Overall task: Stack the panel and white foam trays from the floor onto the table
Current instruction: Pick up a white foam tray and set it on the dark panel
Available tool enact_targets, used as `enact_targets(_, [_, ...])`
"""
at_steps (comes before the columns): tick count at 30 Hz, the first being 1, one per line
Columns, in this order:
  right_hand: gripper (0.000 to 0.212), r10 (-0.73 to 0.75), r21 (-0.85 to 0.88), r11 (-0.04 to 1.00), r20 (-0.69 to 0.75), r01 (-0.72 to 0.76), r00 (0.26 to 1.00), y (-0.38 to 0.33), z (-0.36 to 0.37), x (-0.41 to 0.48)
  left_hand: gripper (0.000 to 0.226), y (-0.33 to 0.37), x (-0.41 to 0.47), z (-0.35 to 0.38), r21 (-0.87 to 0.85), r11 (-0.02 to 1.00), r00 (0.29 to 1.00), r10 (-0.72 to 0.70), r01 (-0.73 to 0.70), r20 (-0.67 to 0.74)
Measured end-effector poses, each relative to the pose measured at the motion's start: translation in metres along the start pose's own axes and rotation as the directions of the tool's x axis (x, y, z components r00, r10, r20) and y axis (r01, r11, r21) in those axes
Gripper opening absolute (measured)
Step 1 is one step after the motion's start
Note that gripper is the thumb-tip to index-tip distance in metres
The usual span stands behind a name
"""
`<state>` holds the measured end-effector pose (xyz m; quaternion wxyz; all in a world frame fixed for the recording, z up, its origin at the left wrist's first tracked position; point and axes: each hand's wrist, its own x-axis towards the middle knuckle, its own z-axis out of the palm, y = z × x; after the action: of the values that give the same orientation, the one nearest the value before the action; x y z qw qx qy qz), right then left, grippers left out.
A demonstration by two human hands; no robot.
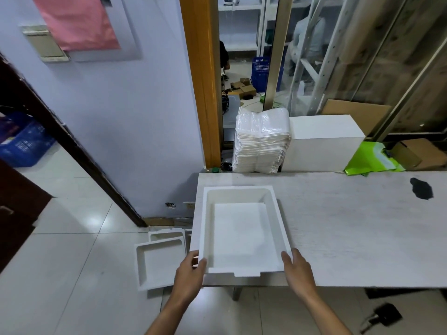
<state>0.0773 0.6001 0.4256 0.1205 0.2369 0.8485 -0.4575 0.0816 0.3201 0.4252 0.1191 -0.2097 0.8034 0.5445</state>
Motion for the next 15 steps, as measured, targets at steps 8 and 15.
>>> enact_targets(8, [0.037, 0.081, 0.152, 0.985, 0.030, -0.085, 0.996, -0.005, 0.000, 0.017, 0.018, 0.010, 0.016, -0.002, -0.038, 0.999, 0.998, -0.014, 0.016, 0.061])
enact_targets(15, [0.050, 0.118, 0.268, 0.952, 0.125, -0.148, 0.985, 0.000, -0.003, 0.017, 0.066, -0.016, 0.015, -0.003, -0.003, 1.000, 0.951, 0.002, -0.001, 0.309])
